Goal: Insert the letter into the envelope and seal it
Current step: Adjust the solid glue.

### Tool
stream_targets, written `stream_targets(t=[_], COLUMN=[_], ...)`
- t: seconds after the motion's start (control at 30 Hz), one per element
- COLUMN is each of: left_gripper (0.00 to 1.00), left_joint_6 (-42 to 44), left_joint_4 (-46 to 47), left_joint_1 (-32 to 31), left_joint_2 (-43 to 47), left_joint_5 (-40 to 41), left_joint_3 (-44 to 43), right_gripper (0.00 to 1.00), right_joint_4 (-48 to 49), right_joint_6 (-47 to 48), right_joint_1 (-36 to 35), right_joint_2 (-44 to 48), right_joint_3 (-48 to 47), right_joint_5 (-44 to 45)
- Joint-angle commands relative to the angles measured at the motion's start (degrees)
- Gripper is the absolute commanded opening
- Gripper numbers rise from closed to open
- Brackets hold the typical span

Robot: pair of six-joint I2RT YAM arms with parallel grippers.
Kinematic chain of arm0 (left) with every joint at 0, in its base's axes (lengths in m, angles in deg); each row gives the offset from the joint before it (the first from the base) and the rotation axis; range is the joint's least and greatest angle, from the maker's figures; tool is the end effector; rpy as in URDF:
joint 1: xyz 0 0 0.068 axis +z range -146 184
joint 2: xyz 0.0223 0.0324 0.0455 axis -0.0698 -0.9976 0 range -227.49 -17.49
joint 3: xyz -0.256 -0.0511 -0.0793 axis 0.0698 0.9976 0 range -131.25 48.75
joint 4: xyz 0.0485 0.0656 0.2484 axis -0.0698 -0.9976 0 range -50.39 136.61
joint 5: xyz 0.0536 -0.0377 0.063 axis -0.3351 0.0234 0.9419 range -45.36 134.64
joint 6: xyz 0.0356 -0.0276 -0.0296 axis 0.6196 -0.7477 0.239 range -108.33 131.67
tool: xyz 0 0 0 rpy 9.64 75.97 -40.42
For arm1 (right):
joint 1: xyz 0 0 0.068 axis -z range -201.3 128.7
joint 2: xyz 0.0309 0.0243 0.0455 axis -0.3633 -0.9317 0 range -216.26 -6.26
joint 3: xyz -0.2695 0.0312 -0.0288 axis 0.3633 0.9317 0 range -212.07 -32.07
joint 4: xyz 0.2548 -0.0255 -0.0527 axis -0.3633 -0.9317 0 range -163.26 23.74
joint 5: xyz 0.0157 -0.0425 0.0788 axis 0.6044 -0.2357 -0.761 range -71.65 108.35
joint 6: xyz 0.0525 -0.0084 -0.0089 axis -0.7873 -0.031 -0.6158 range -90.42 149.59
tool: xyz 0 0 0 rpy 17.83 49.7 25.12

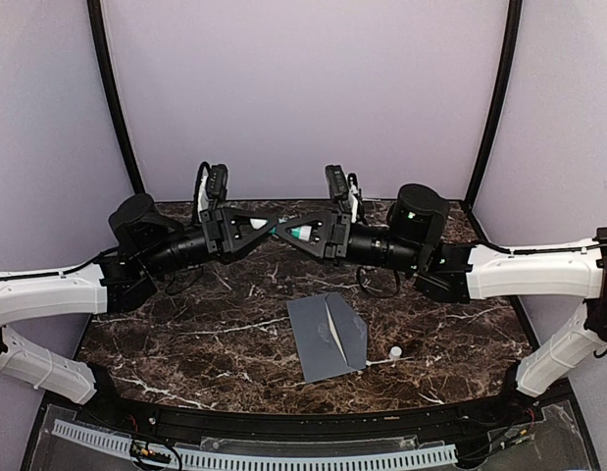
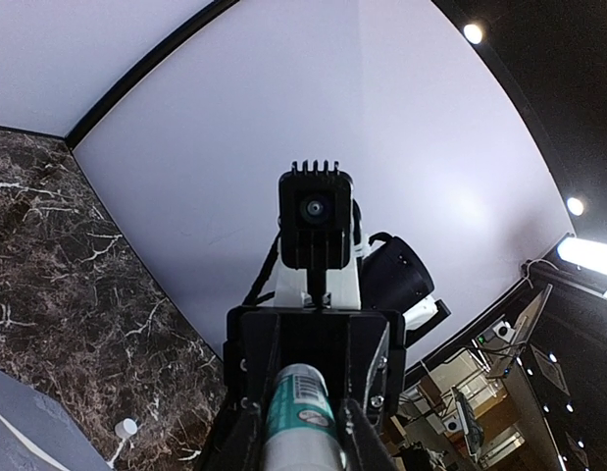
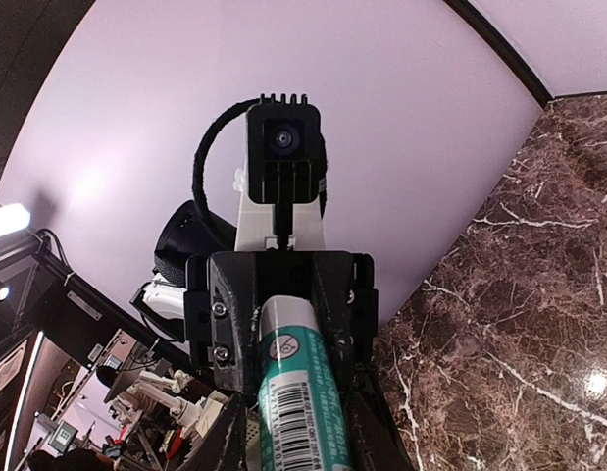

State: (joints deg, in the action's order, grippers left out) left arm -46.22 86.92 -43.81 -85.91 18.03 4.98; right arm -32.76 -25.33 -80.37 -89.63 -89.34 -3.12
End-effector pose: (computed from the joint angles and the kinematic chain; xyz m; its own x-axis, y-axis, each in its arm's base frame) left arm 0.1712 -0.2127 0.3400 -0.7101 -0.3442 -0.6142 0.6596 -0.0200 -0.7514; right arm 0.1647 0.3001 0.3355 -0.7678 0.2000 -0.6086 -0.6203 0.0056 0.7844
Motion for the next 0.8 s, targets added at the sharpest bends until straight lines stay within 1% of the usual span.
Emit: stream_targets(t=[0.0,0.2,0.37,0.6,0.63,0.67,0.7,0.73,0.77], left_gripper=[0.0,0.0,0.0,0.0,0.01,0.04,0.14,0.19,0.3], left_joint_6=[-0.5,-0.6,-0.6,0.4,0.4,0.5,0.6,0.7,0.8], left_joint_4=[2.2,2.6,2.7,1.3,1.2,0.9,0.8,0.5,0.4], left_joint_1=[-0.7,-1.0,-1.2,-1.3,-1.3,-1.2,-1.3,-1.3,-1.3], left_joint_2=[0.2,-0.3,-0.6,0.0,0.2,0.2,0.3,0.3,0.3], left_joint_5=[-1.3,-1.5,-1.7,-0.6,-0.5,-0.5,-0.5,-0.5,-0.5], left_joint_3=[0.5,0.5,0.5,0.7,0.7,0.8,0.8,0.8,0.8], right_gripper=[0.3,0.26,0.21,0.17,0.16,0.15,0.15,0.14,0.14], right_joint_4=[3.6,3.6,3.7,3.2,3.0,2.9,2.8,2.5,2.0], right_joint_6=[0.6,0.6,0.6,1.9,2.2,2.3,2.6,2.8,3.3], right_joint_1=[0.2,0.2,0.2,0.3,0.2,0.2,0.2,0.3,0.3], right_joint_2=[-0.2,-0.3,-0.1,1.8,2.4,2.8,3.2,3.6,4.0], right_joint_3=[-1.9,-1.8,-1.6,0.6,0.9,1.3,1.7,1.9,2.0], right_joint_5=[-0.8,-0.5,-0.3,2.3,2.7,3.2,3.6,4.1,4.5])
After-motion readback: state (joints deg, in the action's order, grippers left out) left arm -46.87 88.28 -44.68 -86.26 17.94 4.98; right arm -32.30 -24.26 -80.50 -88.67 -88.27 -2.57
